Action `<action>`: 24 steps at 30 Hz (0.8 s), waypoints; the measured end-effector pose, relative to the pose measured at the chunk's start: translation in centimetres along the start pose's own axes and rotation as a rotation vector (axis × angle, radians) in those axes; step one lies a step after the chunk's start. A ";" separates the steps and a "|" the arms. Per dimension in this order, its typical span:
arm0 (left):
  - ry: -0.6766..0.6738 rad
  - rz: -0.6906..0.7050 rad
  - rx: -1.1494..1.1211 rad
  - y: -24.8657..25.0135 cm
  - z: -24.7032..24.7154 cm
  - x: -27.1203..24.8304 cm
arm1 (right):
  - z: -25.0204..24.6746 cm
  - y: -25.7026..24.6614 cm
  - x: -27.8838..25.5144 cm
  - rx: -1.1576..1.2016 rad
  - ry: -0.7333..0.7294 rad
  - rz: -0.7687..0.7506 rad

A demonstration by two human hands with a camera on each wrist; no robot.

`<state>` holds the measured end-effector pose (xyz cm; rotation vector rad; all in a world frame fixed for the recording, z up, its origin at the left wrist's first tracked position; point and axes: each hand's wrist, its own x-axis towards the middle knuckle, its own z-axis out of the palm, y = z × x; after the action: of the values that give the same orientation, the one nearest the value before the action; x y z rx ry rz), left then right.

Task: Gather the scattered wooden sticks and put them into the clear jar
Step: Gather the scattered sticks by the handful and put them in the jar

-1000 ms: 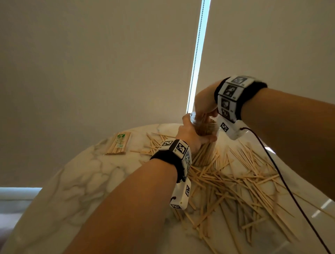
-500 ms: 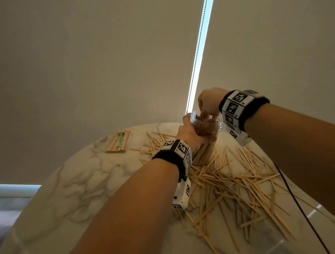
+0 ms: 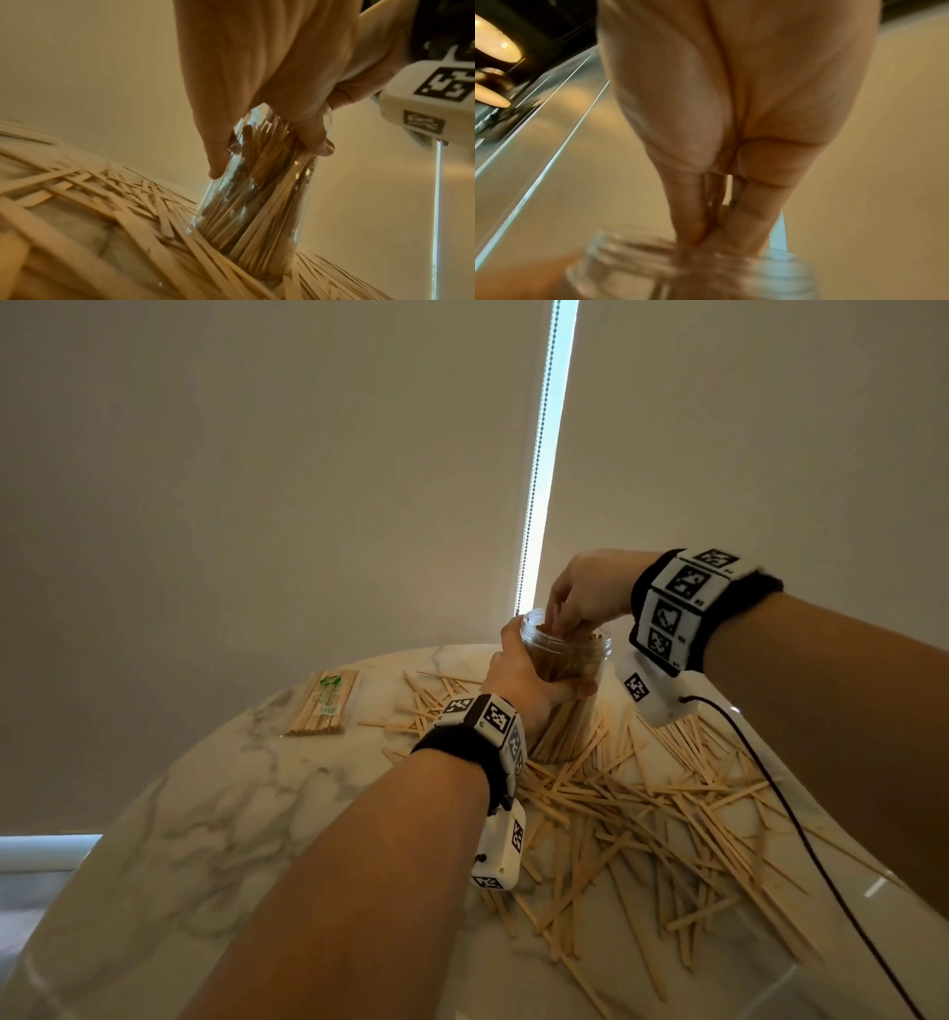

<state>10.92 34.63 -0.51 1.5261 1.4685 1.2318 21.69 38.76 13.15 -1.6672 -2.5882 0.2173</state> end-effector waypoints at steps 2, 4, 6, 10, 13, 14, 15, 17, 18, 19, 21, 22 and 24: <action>-0.012 -0.002 0.002 0.1 0.0 -0.2 | 0.0 0.0 -0.3 -0.080 0.052 -0.020; -0.010 -0.001 0.010 0.2 -0.1 -0.3 | 0.2 -0.2 -0.3 -0.220 0.084 -0.020; -0.008 -0.005 0.023 0.1 -0.1 -0.2 | 0.7 -0.5 -0.2 -0.344 0.162 -0.026; -0.008 -0.020 0.025 0.2 0.0 -0.2 | 1.0 -1.2 -0.2 -0.320 0.170 -0.066; 0.005 -0.006 0.014 0.2 -0.1 -0.2 | 0.3 -1.2 -0.3 -0.250 0.107 0.000; 0.003 0.001 0.016 0.1 -0.1 -0.2 | 0.3 -1.0 -0.2 -0.285 0.151 0.005; 0.000 0.008 0.020 0.2 -0.1 -0.2 | 0.5 -0.9 -0.2 -0.336 0.196 -0.010; 0.000 0.008 0.021 0.1 0.0 -0.3 | 0.9 -0.7 -0.2 -0.383 0.179 -0.039; 0.002 0.006 0.018 0.1 0.0 -0.3 | 0.9 -0.7 -0.4 -0.374 0.130 -0.048; 0.006 0.009 0.017 0.0 -0.1 -0.3 | 0.6 -0.6 -0.6 -0.347 0.089 -0.049; 0.003 0.019 0.013 0.0 -0.1 -0.3 | 0.0 -0.3 -0.9 -0.219 0.064 -0.029; 0.000 0.019 0.011 0.0 -0.1 -0.4 | -0.1 -0.1 -1.1 -0.182 0.059 -0.029; 0.004 0.018 0.007 0.2 -0.1 -0.5 | 0.0 0.1 -1.0 -0.191 0.057 -0.039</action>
<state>10.91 34.10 -0.39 1.5454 1.4656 1.2424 22.24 37.88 13.12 -1.6497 -2.6698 -0.0808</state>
